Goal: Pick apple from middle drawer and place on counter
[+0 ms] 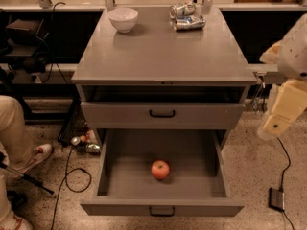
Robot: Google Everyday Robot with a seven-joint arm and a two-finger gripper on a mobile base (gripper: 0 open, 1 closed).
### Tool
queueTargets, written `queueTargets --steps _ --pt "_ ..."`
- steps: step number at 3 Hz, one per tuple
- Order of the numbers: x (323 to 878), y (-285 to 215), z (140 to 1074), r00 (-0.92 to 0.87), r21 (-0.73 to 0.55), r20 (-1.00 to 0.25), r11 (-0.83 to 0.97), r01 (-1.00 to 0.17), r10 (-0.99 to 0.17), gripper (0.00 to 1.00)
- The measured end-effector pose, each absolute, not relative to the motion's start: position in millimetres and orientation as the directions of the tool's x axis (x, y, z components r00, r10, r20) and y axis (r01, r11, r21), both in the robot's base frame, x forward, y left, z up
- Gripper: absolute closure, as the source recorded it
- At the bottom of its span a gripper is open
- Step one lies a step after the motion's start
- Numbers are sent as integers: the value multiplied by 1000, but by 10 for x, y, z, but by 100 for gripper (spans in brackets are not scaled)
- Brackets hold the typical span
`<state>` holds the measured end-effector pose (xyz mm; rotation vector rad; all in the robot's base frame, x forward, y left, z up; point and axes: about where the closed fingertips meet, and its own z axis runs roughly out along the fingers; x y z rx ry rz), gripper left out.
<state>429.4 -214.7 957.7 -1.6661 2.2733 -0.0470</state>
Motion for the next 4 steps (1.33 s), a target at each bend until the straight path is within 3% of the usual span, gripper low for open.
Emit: queueTargets --steps 2,3,4 --pt "3876 -1854 8189 -500 51 -388 523 -851 -774 0" --pt "3771 -1639 7600 -580 113 -417 593 -797 -700 0" --pt "3921 -1632 7548 -574 60 -455 620 -782 -680 0"
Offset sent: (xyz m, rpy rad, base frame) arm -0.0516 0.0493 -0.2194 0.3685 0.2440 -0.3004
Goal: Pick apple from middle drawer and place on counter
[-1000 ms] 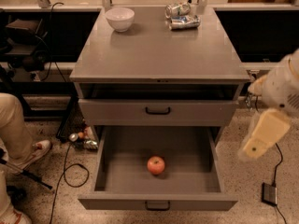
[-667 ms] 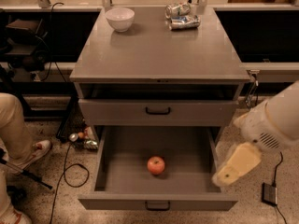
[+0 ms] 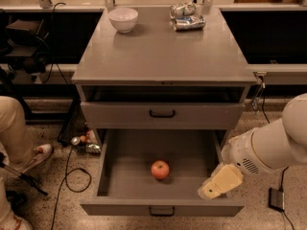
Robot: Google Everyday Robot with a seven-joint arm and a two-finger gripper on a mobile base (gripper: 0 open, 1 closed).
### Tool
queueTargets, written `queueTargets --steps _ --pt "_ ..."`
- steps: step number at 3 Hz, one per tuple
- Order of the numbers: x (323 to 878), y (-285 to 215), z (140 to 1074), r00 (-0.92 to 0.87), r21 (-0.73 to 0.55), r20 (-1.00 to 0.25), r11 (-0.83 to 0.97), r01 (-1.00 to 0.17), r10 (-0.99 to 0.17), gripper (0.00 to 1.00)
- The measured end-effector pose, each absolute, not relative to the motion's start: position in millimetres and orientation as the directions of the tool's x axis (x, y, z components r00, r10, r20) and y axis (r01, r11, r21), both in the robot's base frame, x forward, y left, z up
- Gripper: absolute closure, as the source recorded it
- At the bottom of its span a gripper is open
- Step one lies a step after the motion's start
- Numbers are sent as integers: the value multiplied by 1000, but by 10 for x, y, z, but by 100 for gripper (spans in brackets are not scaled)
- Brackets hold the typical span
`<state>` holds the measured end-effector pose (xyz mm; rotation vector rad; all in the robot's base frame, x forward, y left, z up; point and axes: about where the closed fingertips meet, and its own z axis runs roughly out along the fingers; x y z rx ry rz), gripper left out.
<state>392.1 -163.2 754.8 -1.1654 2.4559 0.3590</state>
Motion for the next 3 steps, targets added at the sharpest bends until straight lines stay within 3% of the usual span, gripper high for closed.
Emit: queueTargets --steps 2,3 --pt "3977 -1605 7479 -571 68 -493 625 -778 -657 0" --pt "4115 -1372 7015 -563 73 -535 630 -773 -630 0"
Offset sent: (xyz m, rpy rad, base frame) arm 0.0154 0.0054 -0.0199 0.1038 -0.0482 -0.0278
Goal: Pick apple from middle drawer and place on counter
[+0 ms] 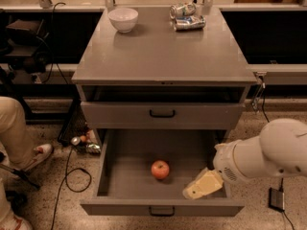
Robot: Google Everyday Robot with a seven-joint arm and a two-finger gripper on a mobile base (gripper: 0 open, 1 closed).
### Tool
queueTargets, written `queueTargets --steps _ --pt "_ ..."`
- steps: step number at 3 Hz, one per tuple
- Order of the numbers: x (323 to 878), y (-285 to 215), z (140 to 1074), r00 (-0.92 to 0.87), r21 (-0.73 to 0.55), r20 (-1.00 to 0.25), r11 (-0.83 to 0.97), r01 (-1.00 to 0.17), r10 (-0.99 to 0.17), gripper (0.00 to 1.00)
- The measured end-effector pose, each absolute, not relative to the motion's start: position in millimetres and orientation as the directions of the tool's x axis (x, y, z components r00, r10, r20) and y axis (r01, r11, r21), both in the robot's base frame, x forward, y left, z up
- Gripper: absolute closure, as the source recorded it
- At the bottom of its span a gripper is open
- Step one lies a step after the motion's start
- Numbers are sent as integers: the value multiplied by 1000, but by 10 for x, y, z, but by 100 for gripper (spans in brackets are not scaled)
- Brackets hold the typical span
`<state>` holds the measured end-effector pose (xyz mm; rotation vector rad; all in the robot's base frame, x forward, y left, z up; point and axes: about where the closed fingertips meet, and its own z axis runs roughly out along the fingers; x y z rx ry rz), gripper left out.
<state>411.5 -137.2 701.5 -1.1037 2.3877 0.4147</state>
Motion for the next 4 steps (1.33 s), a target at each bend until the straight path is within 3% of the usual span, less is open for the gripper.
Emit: queueTargets --steps 2,4 --pt "4886 -959 6436 -504 -1 -690 696 -718 -520 0" --pt "4984 -954 6078 -467 29 -735 665 -746 -492 0"
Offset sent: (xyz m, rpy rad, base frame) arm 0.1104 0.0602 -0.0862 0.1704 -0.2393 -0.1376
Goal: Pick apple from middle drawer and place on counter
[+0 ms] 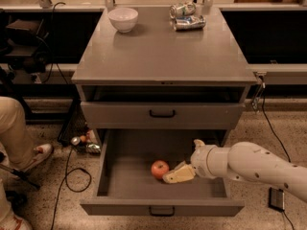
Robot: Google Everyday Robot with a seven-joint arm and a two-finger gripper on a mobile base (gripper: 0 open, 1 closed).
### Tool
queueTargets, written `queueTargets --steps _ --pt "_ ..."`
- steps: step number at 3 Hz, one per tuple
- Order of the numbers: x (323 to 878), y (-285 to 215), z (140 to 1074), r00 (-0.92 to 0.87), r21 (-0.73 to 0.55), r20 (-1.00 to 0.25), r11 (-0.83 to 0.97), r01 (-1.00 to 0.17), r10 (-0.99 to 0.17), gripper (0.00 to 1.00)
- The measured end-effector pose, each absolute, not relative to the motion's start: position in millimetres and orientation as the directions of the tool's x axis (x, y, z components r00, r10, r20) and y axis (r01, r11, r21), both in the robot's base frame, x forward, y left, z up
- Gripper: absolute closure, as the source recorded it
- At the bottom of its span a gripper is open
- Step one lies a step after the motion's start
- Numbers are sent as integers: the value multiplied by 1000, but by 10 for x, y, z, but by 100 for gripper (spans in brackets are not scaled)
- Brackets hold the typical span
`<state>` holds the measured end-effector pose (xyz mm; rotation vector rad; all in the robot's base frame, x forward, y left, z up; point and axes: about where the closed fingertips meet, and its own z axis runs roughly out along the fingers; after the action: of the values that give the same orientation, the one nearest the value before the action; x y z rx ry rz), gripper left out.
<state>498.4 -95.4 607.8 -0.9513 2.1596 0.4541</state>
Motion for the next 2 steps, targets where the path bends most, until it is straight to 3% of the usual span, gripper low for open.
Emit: queueTargets --steps 2 --pt "5279 -715 5019 -425 77 -790 616 -784 -442 0"
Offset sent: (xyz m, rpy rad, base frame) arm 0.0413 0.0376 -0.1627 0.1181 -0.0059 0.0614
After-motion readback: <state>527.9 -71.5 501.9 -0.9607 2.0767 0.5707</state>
